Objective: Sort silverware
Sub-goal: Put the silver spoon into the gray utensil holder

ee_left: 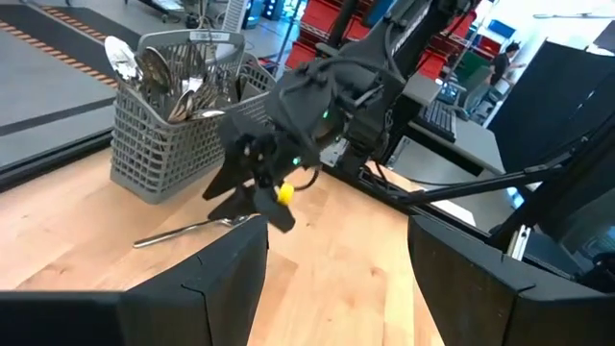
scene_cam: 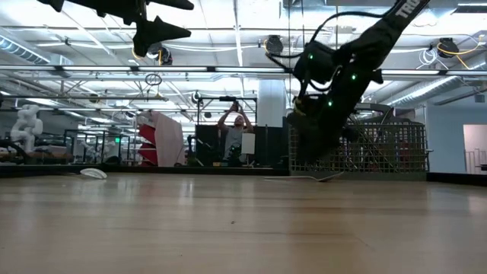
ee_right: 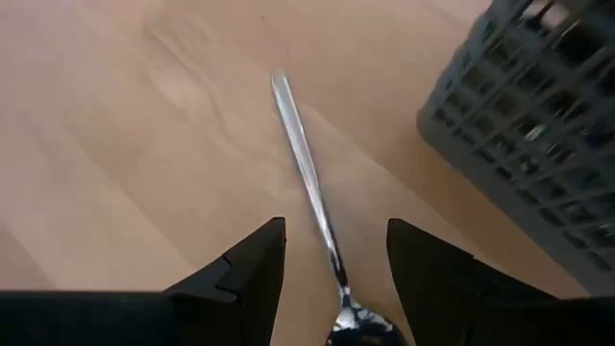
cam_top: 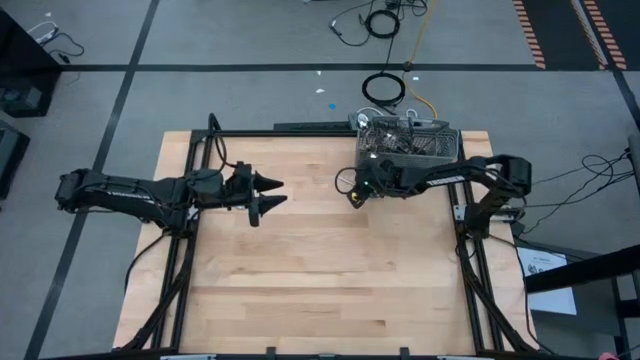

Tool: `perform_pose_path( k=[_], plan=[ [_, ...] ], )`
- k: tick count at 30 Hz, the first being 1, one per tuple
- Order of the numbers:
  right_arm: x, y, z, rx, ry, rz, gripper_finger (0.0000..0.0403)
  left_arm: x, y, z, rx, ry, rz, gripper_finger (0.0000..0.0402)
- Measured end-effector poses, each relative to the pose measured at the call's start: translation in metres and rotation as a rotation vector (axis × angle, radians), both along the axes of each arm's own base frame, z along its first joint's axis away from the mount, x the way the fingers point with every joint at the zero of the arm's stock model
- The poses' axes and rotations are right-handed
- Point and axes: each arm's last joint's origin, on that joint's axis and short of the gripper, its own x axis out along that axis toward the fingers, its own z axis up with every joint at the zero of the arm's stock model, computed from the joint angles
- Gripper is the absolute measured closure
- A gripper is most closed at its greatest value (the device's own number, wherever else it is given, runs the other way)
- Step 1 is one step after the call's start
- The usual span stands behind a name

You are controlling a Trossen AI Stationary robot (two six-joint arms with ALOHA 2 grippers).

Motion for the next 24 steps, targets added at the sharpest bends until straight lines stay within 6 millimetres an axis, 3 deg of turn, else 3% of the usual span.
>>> perform_pose_path(
  k=[17, 21, 24],
  plan=[
    [0.009, -0.004, -0.045, 0.116, 0.081, 0.010, 0.0232, 0.001, 0.001, -0.002, -0.023, 0.006, 0.028, 0.0146],
    [0.010, 0.002, -0.049, 0.130, 0.072, -0.046, 0.0257, 0.001, 0.001, -0.002, -0.017, 0.008, 0.030, 0.0146],
    [0.011, 0.006, -0.048, 0.138, 0.058, -0.048, 0.0300, 0.001, 0.001, -0.002, -0.001, 0.011, 0.028, 0.0146]
  ],
)
